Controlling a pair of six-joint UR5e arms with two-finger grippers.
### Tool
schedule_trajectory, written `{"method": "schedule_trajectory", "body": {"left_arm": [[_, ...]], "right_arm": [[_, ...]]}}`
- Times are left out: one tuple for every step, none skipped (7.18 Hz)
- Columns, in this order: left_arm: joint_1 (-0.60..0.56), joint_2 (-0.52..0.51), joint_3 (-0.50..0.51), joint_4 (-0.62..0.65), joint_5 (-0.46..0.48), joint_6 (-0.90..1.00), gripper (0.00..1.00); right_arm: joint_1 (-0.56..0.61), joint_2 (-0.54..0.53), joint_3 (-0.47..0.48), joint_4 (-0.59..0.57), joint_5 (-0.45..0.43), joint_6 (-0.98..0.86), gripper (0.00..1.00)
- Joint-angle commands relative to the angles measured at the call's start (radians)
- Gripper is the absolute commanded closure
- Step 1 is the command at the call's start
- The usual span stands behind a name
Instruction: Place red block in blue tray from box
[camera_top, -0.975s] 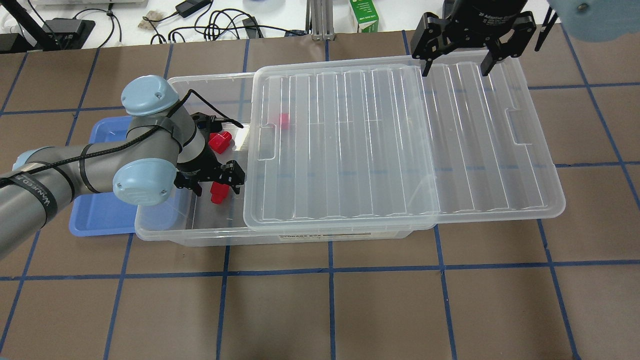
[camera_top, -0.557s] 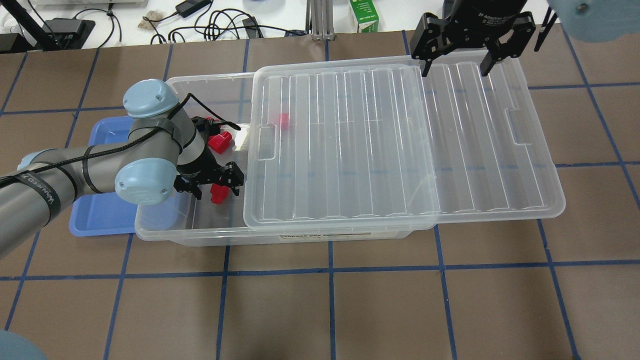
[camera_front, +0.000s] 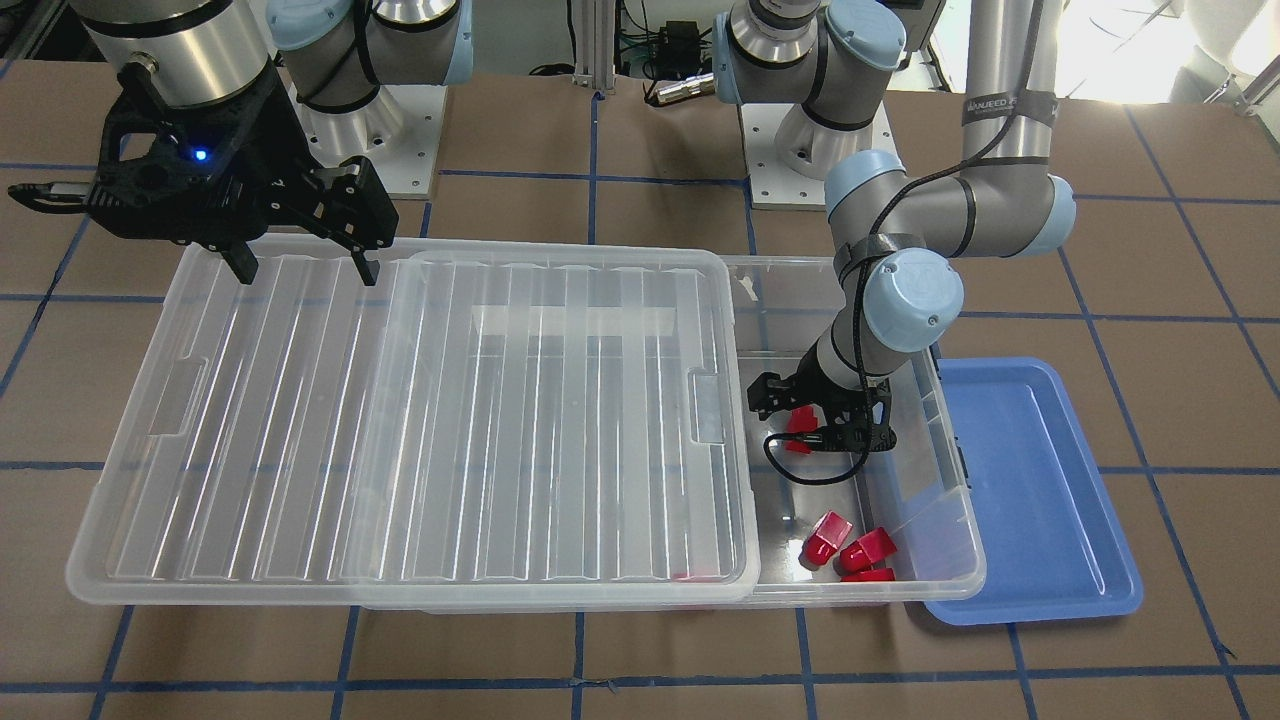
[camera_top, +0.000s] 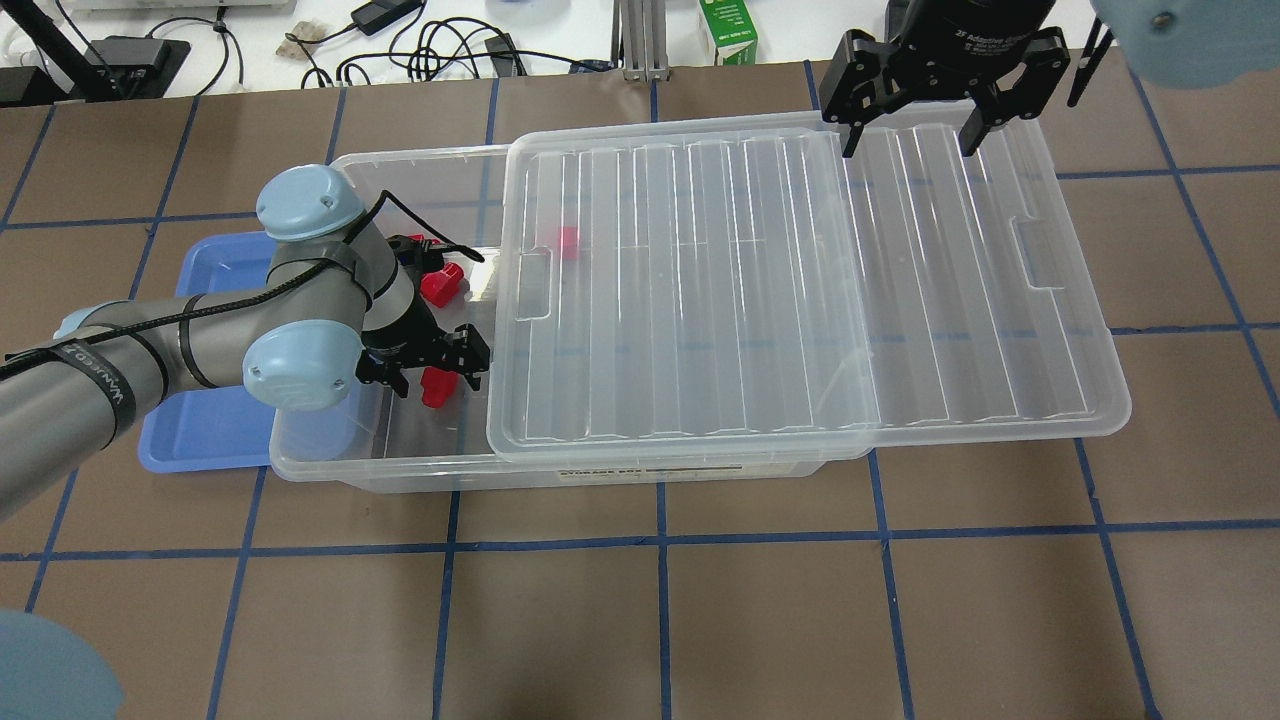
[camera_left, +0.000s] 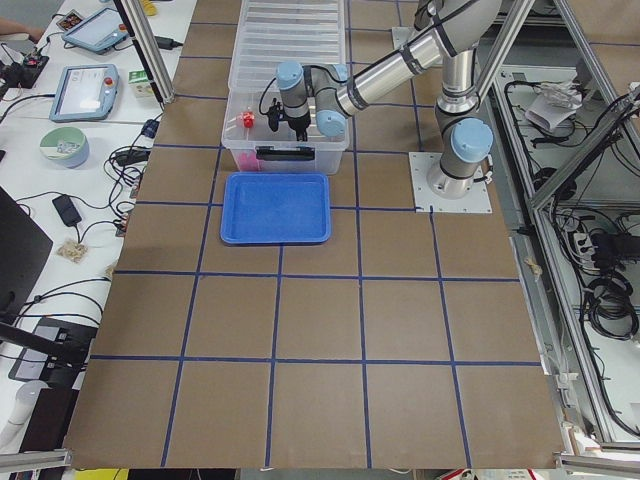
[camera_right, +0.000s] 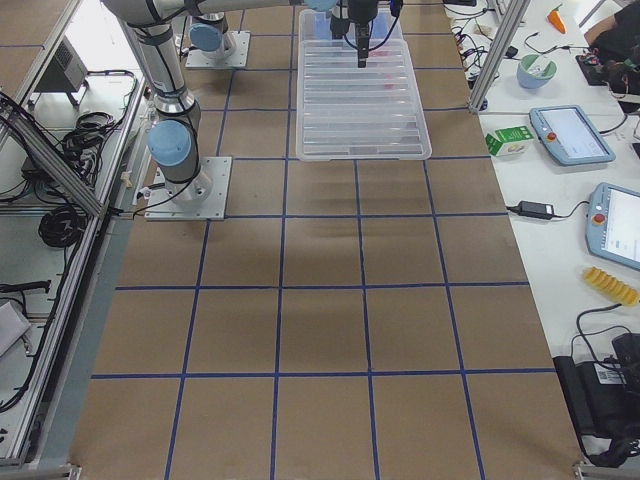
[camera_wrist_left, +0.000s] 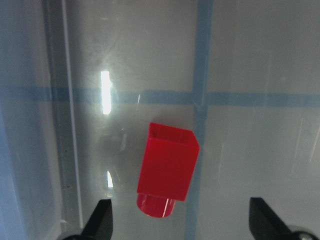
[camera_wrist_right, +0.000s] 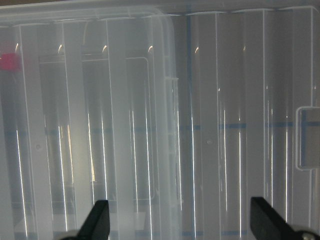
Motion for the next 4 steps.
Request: {"method": "schedule_trajectory", "body": {"left_arm": [[-0.005, -0.024, -0.002, 0.051, 0.004, 0.012, 0.12], [-0.007, -0.029, 0.001, 0.051, 0.004, 0.018, 0.35], [-0.007, -0.029, 0.006, 0.051, 0.005, 0.041, 0.54], [-0.005, -0.027, 0.0, 0.051, 0.007, 0.063, 0.86]], "right_arm": [[0.0, 0.0, 0.0, 0.0, -0.001, 0.001, 0.0], [0.0, 0.0, 0.0, 0.001, -0.002, 0.0, 0.0], [0.0, 0.0, 0.0, 0.001, 0.002, 0.001, 0.0], [0.0, 0.0, 0.0, 0.001, -0.001, 0.0, 0.0]]}}
